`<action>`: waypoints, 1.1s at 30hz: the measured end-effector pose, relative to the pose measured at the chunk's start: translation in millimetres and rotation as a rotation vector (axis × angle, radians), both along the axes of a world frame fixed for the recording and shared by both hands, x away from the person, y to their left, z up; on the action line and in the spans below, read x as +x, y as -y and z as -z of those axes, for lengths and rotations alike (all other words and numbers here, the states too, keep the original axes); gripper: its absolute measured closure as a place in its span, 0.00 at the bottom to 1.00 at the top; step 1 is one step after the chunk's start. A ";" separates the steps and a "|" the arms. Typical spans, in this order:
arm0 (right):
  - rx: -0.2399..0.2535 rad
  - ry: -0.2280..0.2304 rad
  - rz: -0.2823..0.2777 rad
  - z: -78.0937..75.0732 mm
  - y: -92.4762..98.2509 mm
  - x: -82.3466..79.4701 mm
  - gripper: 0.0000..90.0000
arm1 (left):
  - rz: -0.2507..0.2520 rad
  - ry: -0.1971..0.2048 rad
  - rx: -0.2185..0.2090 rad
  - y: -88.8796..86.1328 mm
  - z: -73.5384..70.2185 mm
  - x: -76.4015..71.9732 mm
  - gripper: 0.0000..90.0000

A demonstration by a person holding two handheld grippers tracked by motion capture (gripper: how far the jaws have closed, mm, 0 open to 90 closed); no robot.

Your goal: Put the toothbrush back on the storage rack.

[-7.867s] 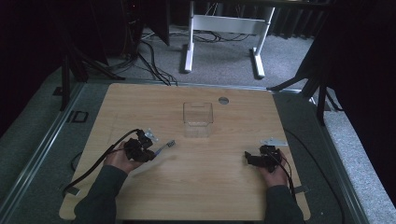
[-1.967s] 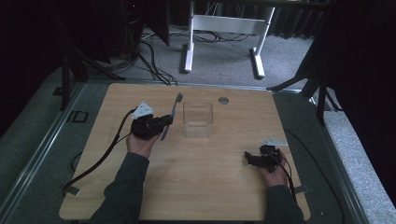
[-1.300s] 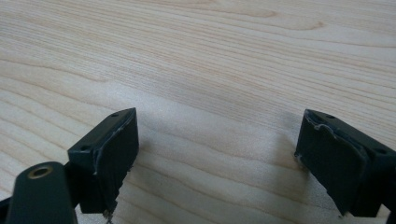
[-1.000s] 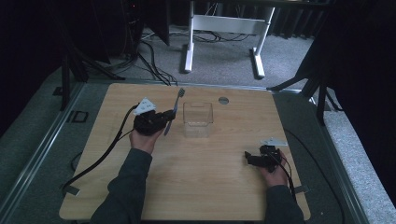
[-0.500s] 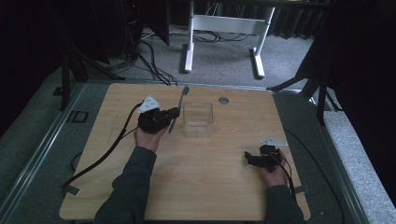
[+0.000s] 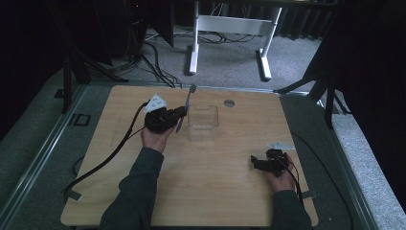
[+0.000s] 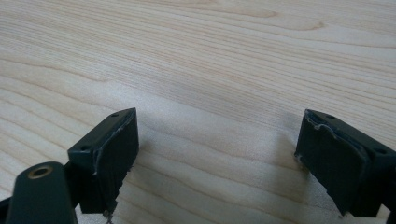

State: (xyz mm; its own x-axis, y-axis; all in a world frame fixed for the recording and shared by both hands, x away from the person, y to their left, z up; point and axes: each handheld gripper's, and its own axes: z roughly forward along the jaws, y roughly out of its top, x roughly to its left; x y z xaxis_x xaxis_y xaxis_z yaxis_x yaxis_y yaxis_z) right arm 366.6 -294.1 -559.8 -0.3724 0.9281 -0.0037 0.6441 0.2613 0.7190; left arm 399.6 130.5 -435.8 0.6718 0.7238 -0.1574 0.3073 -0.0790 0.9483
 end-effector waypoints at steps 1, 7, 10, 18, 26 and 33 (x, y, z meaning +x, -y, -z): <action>0.000 0.000 0.000 0.0 0.0 0.0 0.14 | -0.002 -0.001 -0.003 -0.2 0.0 0.4 0.91; 0.001 -0.001 0.000 0.0 -0.1 0.0 0.14 | -0.001 0.011 -0.024 -0.2 0.3 2.7 0.91; 0.001 -0.001 0.000 0.0 -0.1 0.0 0.14 | 0.004 0.009 -0.055 0.9 1.8 4.8 0.91; 0.002 -0.001 -0.002 0.0 -0.2 0.3 0.14 | 0.001 0.014 -0.065 4.8 4.3 8.9 0.91; 0.002 -0.001 -0.002 0.0 -0.2 0.3 0.14 | 0.015 0.034 -0.070 13.3 1.3 12.7 0.91; 0.001 -0.001 -0.002 0.0 -0.2 0.3 0.14 | 0.017 0.045 -0.073 17.3 0.7 15.1 0.91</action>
